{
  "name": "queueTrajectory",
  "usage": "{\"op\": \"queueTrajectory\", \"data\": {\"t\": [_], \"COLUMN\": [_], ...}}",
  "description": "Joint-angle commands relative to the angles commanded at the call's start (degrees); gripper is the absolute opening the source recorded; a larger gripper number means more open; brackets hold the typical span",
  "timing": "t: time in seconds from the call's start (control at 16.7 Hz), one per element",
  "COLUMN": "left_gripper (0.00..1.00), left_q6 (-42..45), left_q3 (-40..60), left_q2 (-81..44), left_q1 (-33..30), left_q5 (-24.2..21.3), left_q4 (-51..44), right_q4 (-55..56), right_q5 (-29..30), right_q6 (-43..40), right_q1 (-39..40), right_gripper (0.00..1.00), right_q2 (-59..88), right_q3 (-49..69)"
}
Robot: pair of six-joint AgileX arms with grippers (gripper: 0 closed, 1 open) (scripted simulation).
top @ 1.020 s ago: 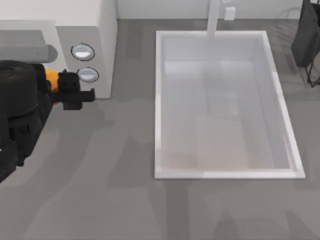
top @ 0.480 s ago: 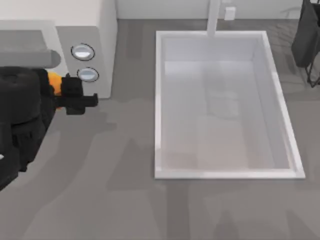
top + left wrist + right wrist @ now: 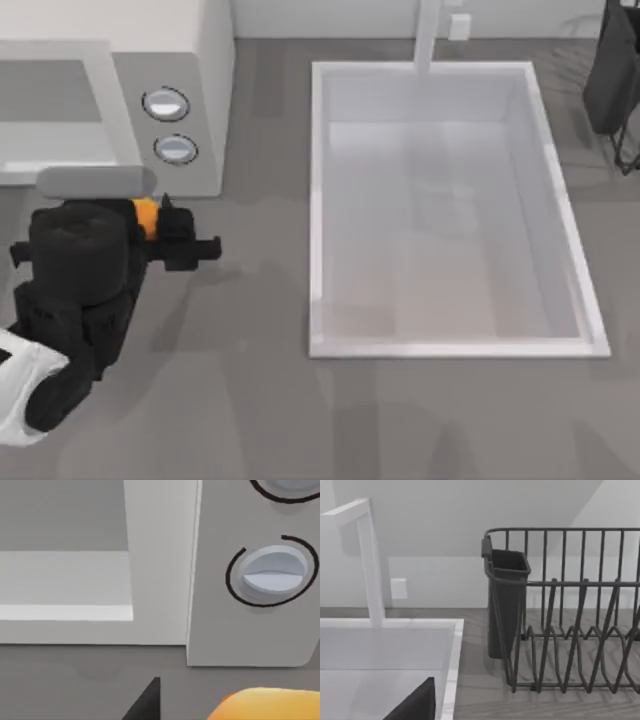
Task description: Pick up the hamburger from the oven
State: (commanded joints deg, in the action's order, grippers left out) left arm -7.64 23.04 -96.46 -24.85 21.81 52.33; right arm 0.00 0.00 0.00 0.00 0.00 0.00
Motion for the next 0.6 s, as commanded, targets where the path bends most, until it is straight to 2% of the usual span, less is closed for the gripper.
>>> {"op": "queueTrajectory", "data": {"t": [0.3,0.6], "left_gripper": [0.0,0.0], "left_q6": [0.1,0.2], "left_q3": [-4.8,-6.1], "left_q2": [-12.6,-15.6], "left_q1": [0.1,0.2], "left_q5": [-0.5,-0.7], "left_q4": [18.0,21.6], "right_q4": [0.0,0.0], "right_q5": [0.0,0.0], "right_q6": [0.0,0.0], "right_q1": [0.0,0.0], "right_gripper": [1.0,1.0], "right_q2": [0.0,0.0], "right_q3": [0.0,0.0]}}
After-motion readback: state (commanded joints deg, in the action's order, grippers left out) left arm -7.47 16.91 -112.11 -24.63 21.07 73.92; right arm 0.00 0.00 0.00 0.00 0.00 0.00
